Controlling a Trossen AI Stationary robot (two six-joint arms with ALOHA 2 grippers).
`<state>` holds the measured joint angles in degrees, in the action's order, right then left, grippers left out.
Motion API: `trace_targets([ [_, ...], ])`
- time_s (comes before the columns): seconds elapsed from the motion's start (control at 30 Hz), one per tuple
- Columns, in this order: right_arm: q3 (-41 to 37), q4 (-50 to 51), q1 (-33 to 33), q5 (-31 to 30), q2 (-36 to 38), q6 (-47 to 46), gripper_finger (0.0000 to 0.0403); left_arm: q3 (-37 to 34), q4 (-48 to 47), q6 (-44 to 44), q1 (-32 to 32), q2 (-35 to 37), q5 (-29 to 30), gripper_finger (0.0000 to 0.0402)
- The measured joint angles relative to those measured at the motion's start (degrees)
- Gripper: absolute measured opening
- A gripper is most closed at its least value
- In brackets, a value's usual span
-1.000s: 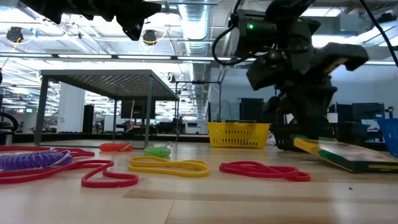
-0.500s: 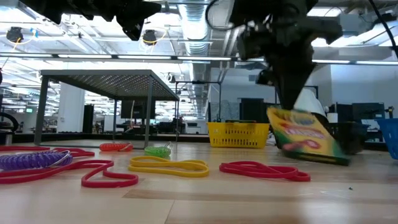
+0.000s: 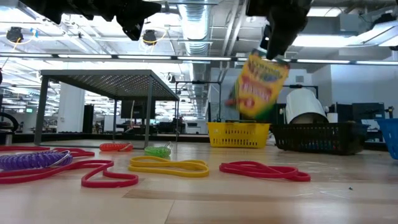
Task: Pick & Place Office Desk Supplies
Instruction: Put the crayon box into the yellow bin
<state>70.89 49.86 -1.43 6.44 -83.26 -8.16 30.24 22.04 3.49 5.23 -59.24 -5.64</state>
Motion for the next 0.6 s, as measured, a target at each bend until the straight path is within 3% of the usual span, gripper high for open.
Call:
trace_targets([
  [0.6, 0.0, -6.49, 14.48, -0.46, 3.34, 8.06, 0.0, 0.0, 1.33, 0.25, 0.01, 0.0, 0.01, 0.0135],
])
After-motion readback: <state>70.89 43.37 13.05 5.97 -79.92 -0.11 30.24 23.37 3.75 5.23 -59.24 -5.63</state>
